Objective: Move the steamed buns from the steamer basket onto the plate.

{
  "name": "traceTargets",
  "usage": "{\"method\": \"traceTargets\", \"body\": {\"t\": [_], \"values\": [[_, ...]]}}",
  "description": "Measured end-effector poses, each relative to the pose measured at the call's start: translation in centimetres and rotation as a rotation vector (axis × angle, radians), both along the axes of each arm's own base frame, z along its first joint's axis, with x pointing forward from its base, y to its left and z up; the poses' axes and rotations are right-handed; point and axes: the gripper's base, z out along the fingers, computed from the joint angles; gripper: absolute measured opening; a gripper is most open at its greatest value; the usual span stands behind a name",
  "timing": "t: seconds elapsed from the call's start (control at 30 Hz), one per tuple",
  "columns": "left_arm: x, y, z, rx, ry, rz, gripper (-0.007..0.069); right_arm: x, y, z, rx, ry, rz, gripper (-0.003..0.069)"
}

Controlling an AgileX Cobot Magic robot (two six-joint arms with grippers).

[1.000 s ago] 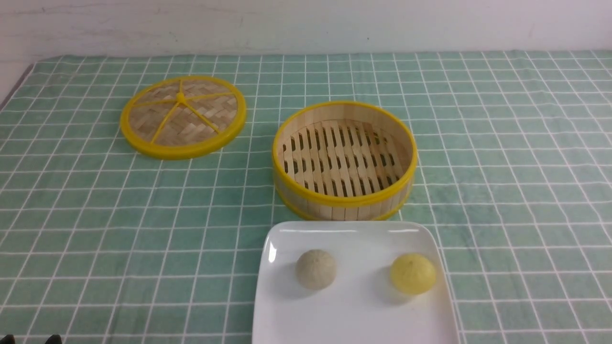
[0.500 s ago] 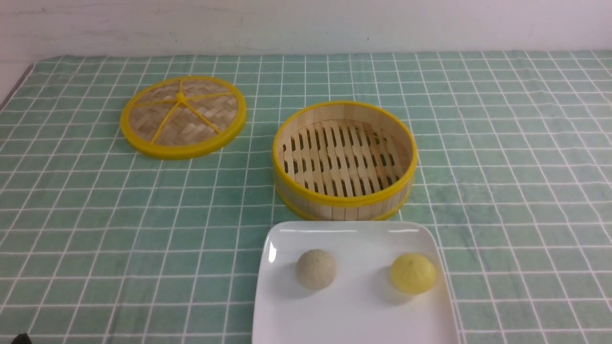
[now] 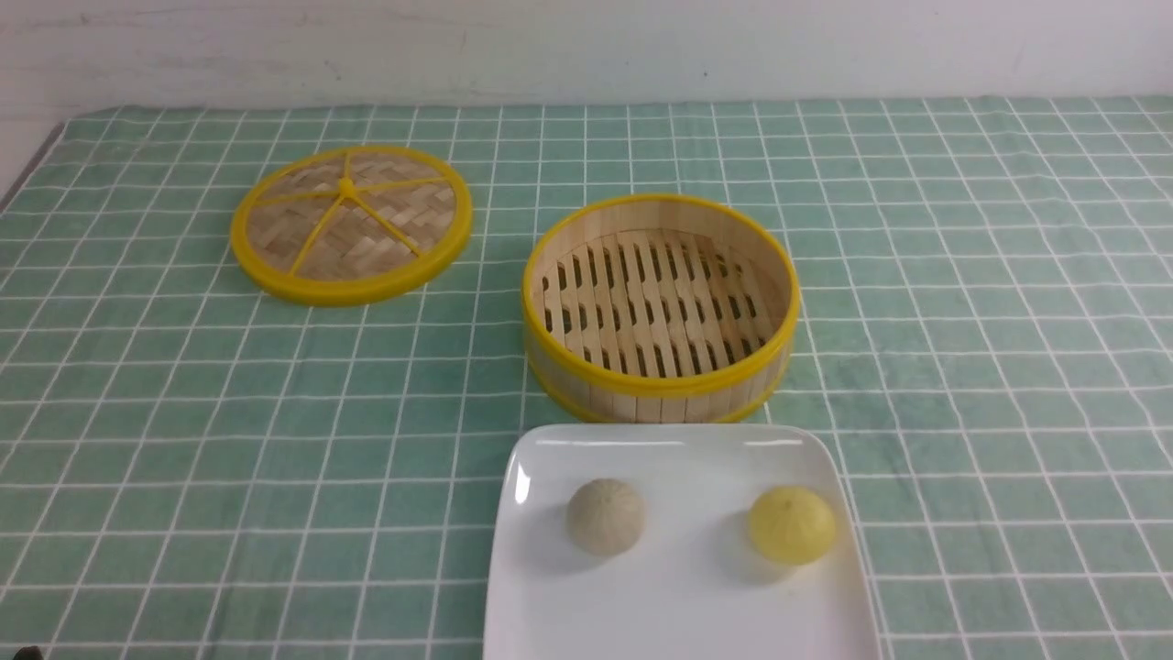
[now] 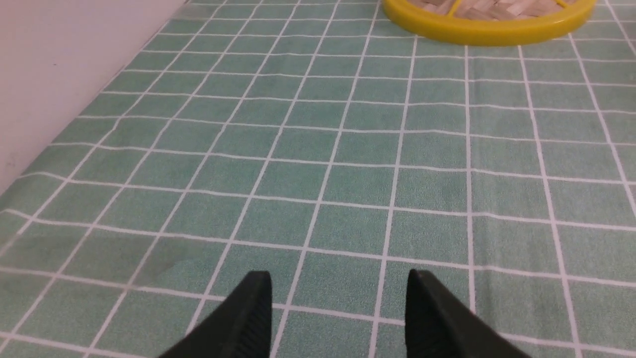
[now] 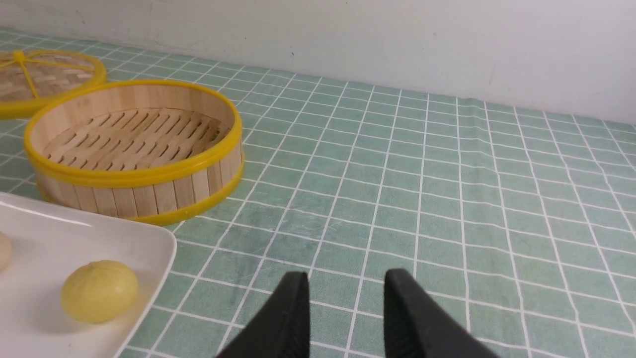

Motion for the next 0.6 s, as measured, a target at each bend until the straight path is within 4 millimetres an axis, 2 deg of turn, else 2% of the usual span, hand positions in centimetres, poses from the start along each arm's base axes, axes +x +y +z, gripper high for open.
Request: {"method": "traceTargets", "body": {"t": [0.6], "values": [[0.01,-0.04,0.0,-0.012,-0.002,-0.001,0.0386,0.0,0.0,0.0,0.0,0.0,0.0,0.024]]}}
